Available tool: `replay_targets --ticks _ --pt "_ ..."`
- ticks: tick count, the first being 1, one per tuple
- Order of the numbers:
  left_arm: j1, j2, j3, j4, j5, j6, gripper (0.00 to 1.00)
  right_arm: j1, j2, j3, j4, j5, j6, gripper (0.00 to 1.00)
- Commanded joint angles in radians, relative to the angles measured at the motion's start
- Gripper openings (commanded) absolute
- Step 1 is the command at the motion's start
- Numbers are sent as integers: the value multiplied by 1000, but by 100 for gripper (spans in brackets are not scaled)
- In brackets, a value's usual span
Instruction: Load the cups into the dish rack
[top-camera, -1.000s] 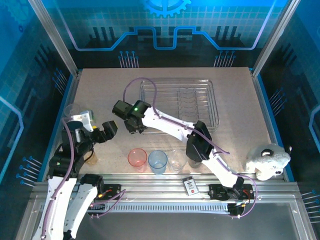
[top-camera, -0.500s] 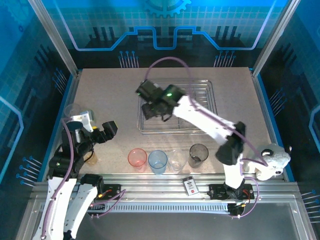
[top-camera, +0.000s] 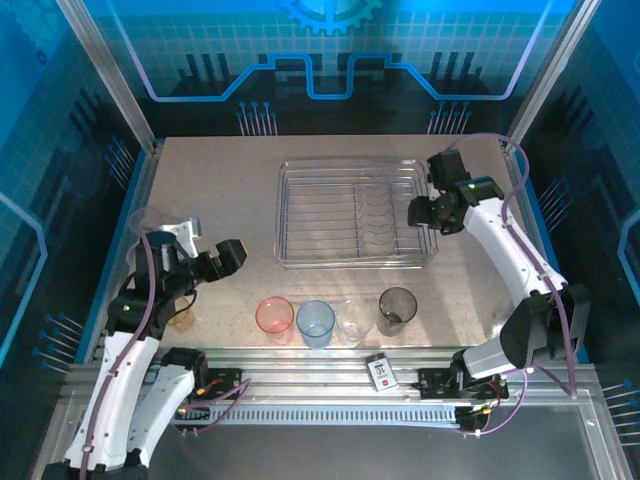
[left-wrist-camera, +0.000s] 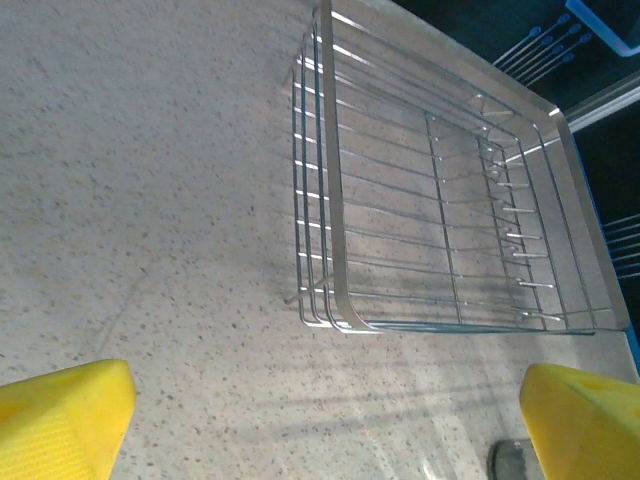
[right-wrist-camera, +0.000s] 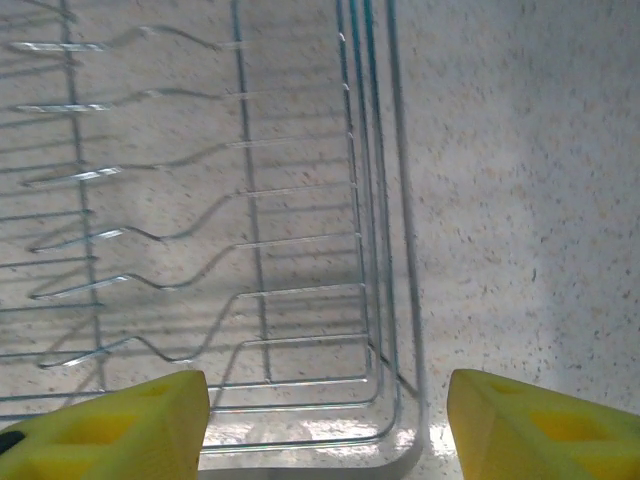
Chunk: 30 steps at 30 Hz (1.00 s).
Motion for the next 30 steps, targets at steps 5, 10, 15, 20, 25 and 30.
replay_targets --ticks 5,10,15,20,25,30 --pt "-24 26 -39 11 38 -35 99 -84 -5 -97 78 -56 -68 64" --pt "-32 28 -45 4 25 -39 99 -106 31 -125 106 -38 -95 54" --pt "-39 29 -47 4 15 -40 99 -107 48 -147 125 -34 -105 46" --pt "-46 30 -46 1 6 -46 99 -105 64 -176 137 -40 -110 38" --pt "-46 31 -46 2 10 -48 99 -82 78 -183 114 -19 -110 22" --pt "-46 30 -43 -1 10 -49 99 -27 40 -211 99 8 -85 17"
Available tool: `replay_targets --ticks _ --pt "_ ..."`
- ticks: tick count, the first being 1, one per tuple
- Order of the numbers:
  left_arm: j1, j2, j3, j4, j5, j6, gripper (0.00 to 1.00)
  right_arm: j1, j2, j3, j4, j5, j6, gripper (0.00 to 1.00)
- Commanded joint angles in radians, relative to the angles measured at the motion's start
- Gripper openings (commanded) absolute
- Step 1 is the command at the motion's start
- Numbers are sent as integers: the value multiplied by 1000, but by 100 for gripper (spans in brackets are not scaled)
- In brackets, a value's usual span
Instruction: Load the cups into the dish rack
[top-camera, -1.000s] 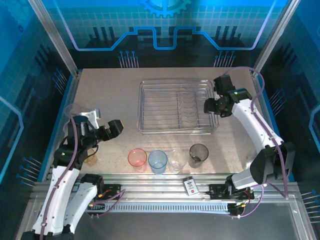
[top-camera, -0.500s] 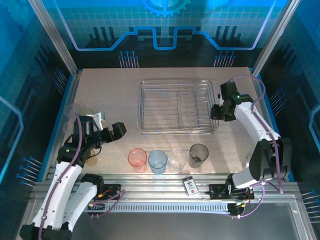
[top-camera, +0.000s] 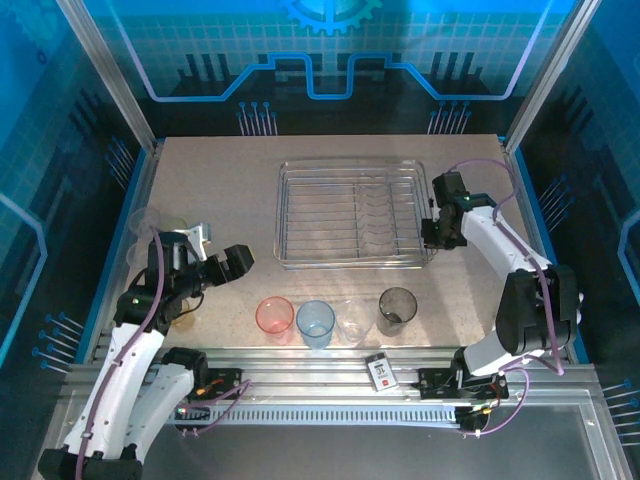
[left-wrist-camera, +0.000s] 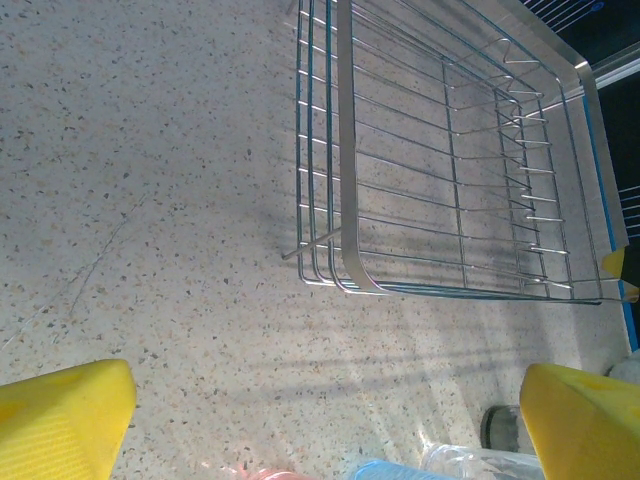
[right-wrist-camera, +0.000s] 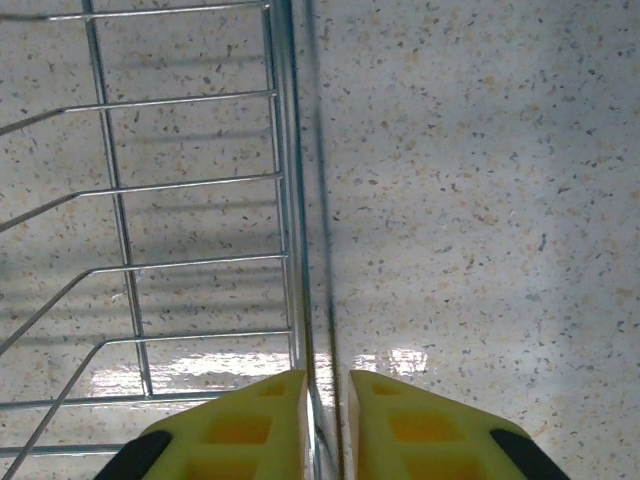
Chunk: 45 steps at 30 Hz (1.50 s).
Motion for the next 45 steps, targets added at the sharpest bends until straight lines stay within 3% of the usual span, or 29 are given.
replay_targets --ticks 1,16,33,35,39,45 --pt "-7 -4 -10 -1 0 -12 99 47 -40 -29 -27 18 25 15" --pt "-8 -26 2 -14 -16 -13 99 217 -123 -114 -35 49 123 8" --pt "-15 -39 2 -16 -24 -13 99 273 -148 -140 -27 37 107 9" --pt "-16 -39 3 -17 -25 -10 99 276 -151 -132 -37 34 110 15" --pt "-15 -39 6 -20 -26 -9 99 282 -176 -94 -86 46 123 35" --pt "-18 -39 20 -53 -79 -4 99 287 -262 -10 -192 71 128 54"
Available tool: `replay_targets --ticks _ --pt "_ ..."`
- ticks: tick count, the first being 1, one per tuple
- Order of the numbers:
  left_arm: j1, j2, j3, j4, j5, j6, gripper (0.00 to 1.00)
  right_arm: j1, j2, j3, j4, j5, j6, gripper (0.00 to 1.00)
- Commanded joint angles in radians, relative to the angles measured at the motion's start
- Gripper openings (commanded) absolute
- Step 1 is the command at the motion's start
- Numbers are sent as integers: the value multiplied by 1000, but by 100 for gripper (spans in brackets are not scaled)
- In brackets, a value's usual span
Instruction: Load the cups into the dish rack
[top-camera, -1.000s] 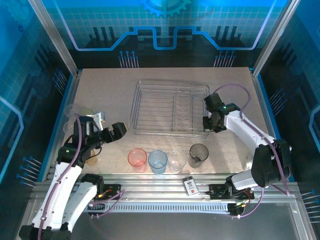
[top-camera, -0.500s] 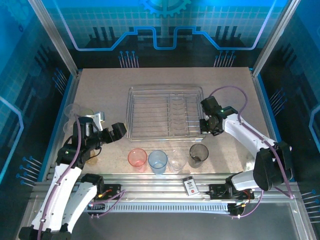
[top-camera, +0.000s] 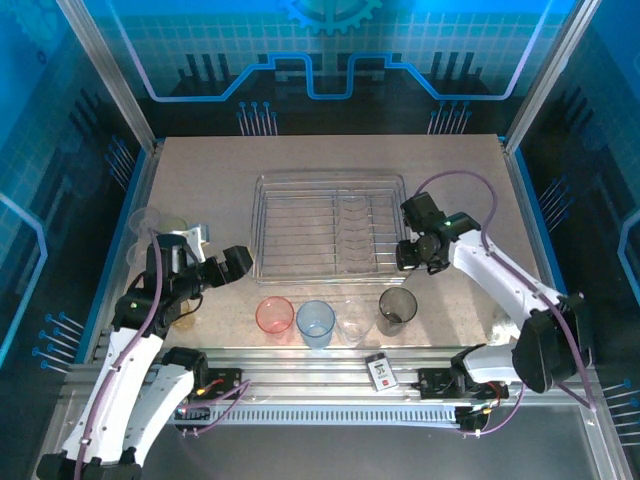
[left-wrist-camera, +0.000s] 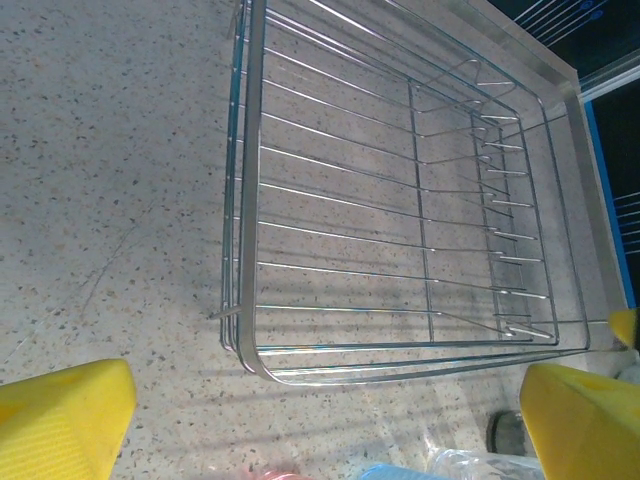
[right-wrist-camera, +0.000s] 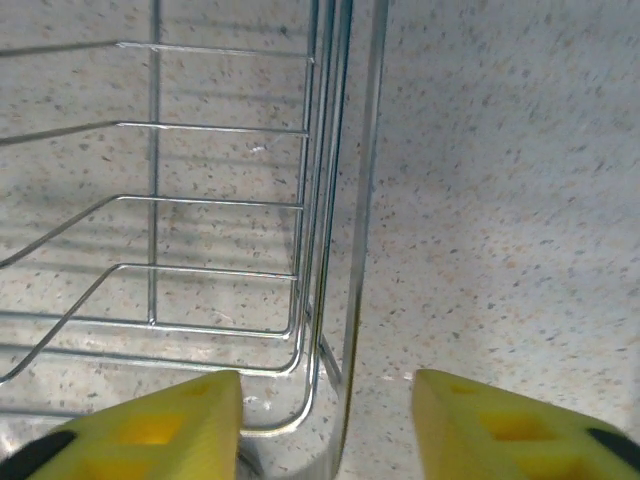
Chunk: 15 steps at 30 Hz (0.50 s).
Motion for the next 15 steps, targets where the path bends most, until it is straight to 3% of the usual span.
replay_targets --ticks 1,5,15 --pt "-6 -10 23 -46 -53 -3 99 13 -80 72 -108 22 8 56" --pt "-6 -4 43 -57 -64 10 99 15 -181 111 -201 0 31 67" --pt "-6 1 59 -58 -65 43 99 51 -467 17 -383 -187 167 63"
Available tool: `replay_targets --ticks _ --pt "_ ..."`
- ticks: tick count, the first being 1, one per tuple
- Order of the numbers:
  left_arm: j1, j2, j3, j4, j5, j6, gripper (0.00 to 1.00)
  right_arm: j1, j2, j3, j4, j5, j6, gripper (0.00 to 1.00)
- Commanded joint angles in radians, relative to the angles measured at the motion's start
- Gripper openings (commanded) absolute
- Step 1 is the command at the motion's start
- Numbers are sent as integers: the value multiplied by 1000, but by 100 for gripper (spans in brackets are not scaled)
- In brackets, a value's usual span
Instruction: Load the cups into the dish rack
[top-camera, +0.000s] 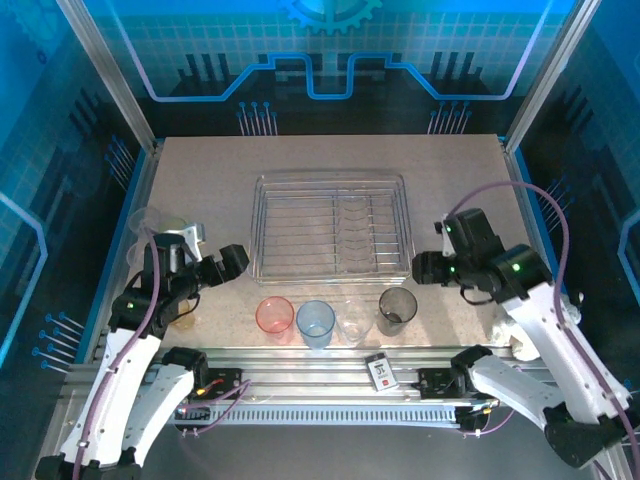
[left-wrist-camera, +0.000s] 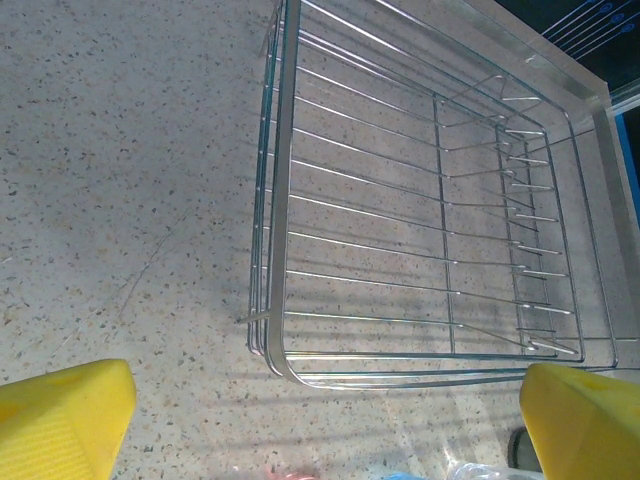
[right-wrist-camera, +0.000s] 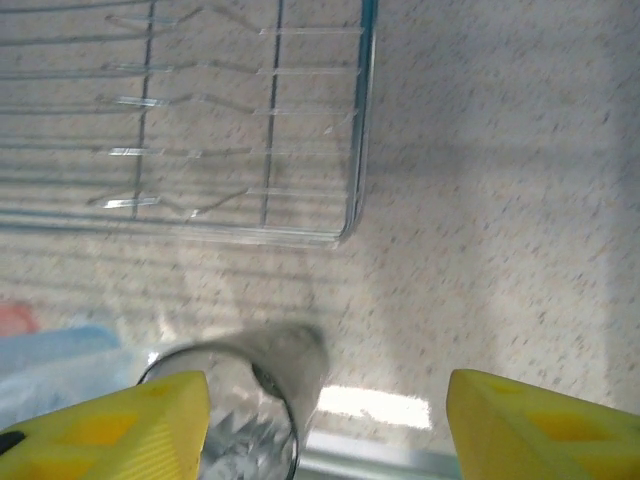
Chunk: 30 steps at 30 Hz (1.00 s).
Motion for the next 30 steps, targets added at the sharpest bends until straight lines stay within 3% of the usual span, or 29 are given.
replay_targets --ticks 1,5,21,30 --pt "-5 -4 21 -11 -5 34 99 38 -52 -57 -114 -83 84 62" --pt "-5 -4 11 6 8 29 99 90 -50 -110 -133 -76 133 54" --pt "-5 -9 -8 25 23 21 99 221 160 -132 -47 16 197 47" --pt "-5 -13 -14 23 30 23 99 250 203 -155 -38 92 228 28"
